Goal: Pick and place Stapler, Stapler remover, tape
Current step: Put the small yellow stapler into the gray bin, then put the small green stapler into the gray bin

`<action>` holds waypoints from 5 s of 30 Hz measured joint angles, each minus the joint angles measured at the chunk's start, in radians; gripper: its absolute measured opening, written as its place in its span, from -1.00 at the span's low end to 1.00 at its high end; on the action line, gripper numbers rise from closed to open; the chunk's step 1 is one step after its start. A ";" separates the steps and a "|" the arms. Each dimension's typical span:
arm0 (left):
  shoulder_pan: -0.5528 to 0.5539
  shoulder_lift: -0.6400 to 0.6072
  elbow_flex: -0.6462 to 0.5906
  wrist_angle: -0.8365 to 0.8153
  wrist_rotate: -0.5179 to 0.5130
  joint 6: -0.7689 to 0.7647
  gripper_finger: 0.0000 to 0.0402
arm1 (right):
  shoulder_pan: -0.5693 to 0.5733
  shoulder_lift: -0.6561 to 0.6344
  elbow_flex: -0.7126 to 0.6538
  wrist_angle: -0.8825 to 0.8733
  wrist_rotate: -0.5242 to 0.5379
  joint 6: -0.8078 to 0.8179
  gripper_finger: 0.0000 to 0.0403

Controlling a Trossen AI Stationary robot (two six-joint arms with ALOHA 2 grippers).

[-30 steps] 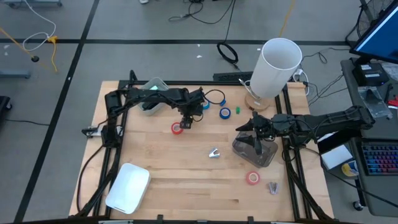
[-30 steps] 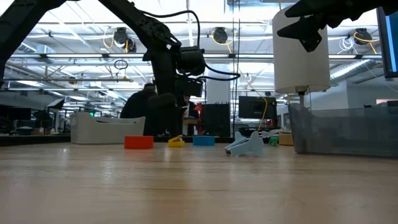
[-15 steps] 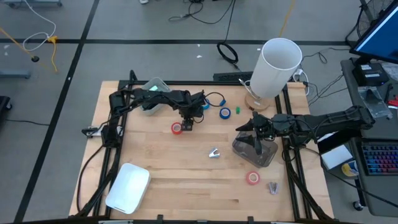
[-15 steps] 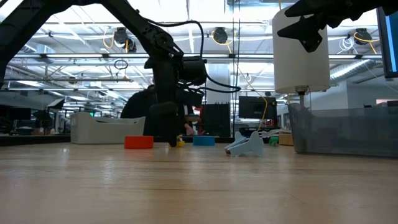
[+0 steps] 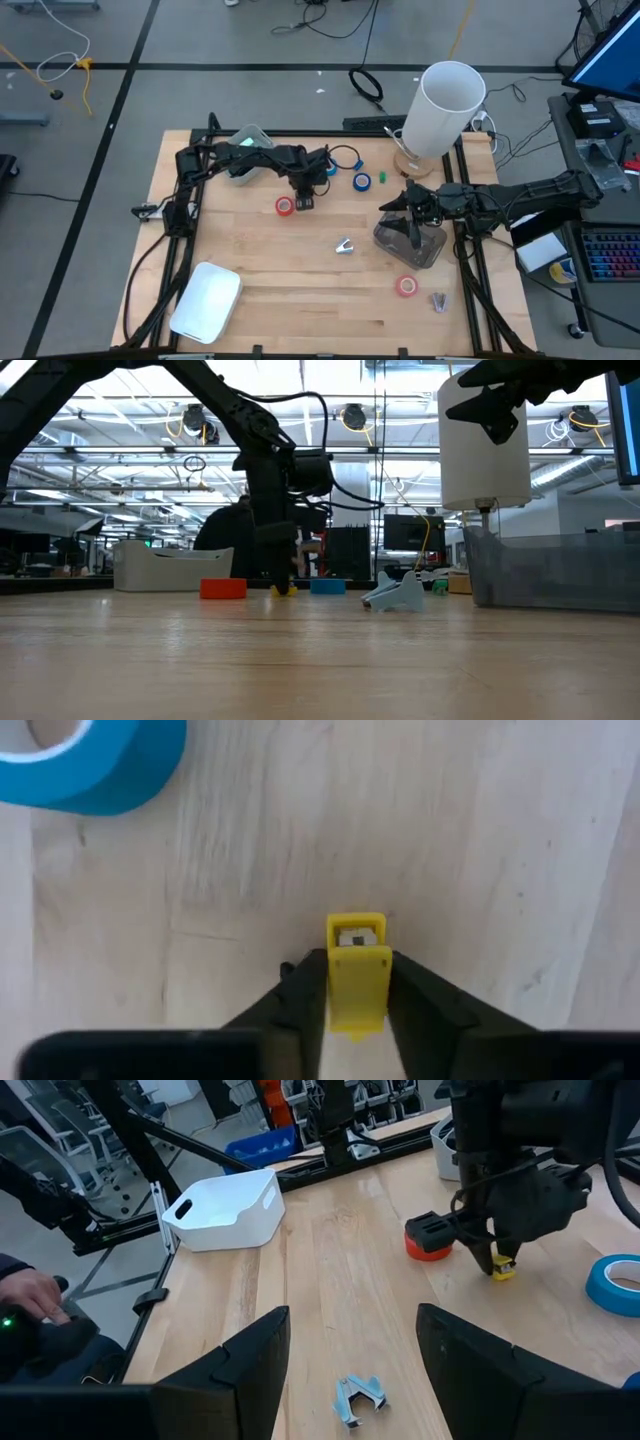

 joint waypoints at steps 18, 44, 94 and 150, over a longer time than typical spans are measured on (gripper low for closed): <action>0.057 -0.245 0.114 -0.159 -0.259 -0.284 -0.62 | 0.000 0.000 0.000 -0.001 -0.001 -0.022 0.04; 0.529 -0.364 -0.059 -0.274 -0.241 -0.541 -0.59 | 0.000 0.000 0.000 0.006 0.004 -0.026 0.04; 0.126 -0.410 -0.119 0.334 0.172 -0.298 -0.92 | 0.000 0.000 0.000 0.008 0.001 -0.007 0.04; 0.267 -0.981 -0.693 0.614 0.279 -0.421 -0.84 | -0.216 0.411 0.495 0.012 0.000 -0.293 0.05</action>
